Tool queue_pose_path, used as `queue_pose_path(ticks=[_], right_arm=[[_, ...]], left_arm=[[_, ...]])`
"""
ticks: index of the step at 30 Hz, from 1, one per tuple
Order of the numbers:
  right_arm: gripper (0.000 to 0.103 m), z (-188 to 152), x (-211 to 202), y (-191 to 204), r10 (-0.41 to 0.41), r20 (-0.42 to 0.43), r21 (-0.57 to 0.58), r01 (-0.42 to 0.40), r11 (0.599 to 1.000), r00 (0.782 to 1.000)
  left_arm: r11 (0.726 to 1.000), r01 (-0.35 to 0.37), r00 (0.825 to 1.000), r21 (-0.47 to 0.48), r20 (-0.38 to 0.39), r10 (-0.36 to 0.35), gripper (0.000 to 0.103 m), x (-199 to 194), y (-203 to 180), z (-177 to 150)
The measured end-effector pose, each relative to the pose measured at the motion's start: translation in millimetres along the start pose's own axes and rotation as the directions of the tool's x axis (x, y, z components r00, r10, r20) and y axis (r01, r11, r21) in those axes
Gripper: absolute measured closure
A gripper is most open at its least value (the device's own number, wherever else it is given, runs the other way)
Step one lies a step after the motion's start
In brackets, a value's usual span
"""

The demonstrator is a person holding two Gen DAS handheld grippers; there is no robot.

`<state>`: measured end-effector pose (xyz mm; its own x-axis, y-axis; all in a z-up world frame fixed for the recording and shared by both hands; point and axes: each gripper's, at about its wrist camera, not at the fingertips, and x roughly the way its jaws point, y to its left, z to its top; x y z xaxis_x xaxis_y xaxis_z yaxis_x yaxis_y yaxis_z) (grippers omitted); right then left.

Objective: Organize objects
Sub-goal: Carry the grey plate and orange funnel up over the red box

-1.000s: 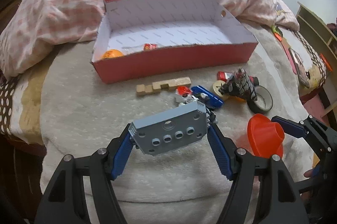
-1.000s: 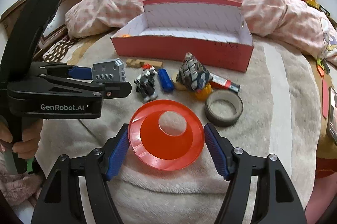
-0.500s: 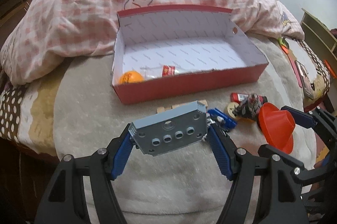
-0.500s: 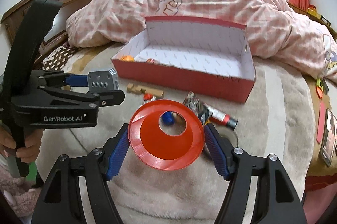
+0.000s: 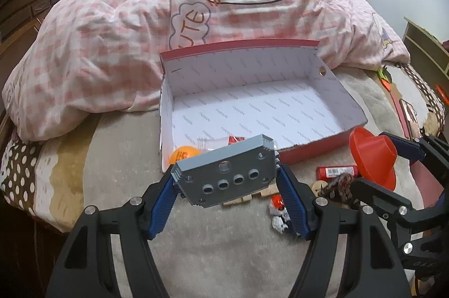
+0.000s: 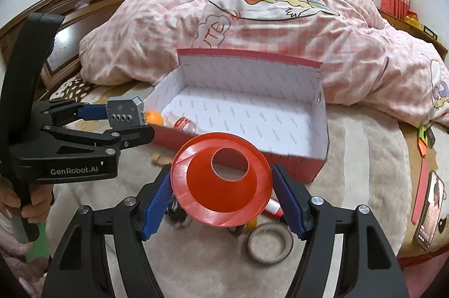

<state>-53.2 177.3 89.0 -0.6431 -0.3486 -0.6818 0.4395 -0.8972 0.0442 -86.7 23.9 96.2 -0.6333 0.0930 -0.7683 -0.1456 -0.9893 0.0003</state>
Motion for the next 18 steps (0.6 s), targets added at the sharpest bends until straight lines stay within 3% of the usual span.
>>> queue_pose_path(ticks=[18], right_arm=[[0.032,38,33,-21,-0.026,0.005,0.021,0.026,0.999,1.0]], left_arm=[[0.999,0.001,1.0,-0.039,-0.019,-0.001,0.033,38,4,37]])
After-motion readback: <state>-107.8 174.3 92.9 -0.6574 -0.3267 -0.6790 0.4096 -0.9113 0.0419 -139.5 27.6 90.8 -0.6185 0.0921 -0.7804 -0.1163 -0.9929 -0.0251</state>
